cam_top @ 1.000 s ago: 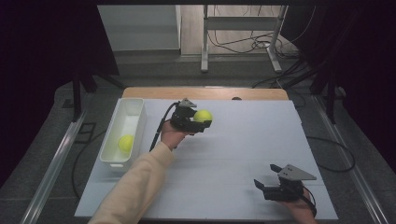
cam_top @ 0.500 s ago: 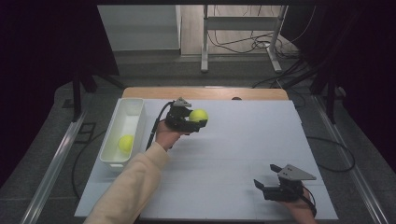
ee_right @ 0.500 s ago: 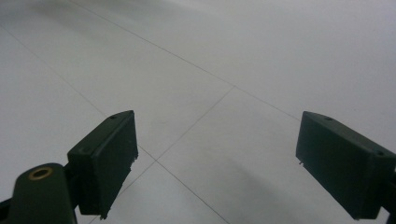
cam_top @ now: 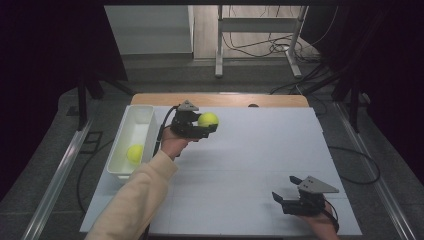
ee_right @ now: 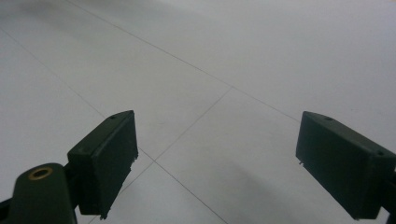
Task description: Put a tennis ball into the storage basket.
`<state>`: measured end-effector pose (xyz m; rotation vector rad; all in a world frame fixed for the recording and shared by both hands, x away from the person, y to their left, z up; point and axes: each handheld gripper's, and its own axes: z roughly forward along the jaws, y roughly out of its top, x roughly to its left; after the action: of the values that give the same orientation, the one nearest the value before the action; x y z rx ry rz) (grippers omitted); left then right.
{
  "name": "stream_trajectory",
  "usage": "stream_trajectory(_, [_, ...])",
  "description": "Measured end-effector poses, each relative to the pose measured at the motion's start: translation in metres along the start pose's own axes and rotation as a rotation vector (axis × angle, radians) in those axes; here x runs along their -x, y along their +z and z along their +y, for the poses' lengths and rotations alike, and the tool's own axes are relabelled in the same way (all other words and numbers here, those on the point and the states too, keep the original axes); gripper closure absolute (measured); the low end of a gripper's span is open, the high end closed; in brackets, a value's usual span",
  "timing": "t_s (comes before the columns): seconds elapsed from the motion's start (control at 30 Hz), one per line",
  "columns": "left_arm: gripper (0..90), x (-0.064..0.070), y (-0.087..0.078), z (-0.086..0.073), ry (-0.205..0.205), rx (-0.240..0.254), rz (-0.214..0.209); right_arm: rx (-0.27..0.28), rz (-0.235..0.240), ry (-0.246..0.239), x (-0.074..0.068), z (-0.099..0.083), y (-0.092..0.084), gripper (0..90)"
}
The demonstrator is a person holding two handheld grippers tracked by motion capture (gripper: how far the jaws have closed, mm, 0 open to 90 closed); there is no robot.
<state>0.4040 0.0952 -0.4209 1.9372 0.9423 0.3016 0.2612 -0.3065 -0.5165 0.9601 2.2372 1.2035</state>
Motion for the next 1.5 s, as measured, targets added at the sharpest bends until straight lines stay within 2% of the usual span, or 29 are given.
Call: stream_trajectory(1.5, [26.5,-0.023,-0.041,-0.007,-0.031,0.022,0.075,-0.009,-0.013,0.001,-0.001,0.001,0.001,13.4])
